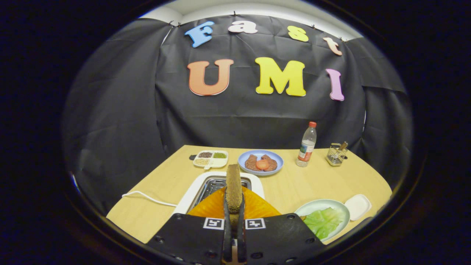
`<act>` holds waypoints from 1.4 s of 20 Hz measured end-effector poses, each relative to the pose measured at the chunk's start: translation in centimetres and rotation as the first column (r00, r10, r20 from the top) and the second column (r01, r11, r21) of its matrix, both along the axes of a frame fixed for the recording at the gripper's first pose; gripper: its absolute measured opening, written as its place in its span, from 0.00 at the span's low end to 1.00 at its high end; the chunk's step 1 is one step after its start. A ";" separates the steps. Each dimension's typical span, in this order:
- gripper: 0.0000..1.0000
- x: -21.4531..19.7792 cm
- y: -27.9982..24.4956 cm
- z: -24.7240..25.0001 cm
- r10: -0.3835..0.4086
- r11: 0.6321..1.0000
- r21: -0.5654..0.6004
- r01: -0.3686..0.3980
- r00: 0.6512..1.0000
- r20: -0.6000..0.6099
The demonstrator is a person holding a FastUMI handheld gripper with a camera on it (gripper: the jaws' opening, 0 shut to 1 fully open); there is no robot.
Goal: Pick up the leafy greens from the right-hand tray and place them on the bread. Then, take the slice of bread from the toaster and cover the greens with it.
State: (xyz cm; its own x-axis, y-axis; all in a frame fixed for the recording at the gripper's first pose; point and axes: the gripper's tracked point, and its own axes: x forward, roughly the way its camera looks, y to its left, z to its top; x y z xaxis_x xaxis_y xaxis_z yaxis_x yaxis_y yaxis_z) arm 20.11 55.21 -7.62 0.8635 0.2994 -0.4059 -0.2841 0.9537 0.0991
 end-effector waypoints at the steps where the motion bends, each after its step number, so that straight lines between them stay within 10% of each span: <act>1: 0.06 -0.2 -0.2 0.9 0.005 1.000 0.010 -0.005 1.000 0.015; 14: 0.06 -3.2 -6.9 11.5 0.001 0.983 0.177 -0.037 0.980 0.198; 28: 0.06 -1.9 -18.0 1.8 -0.087 0.993 0.100 0.071 0.981 0.173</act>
State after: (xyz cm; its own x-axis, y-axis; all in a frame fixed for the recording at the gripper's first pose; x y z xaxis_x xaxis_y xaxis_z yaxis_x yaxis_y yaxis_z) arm 18.21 37.25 -5.83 0.9414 0.2567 -0.2189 -0.2293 0.9628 0.1430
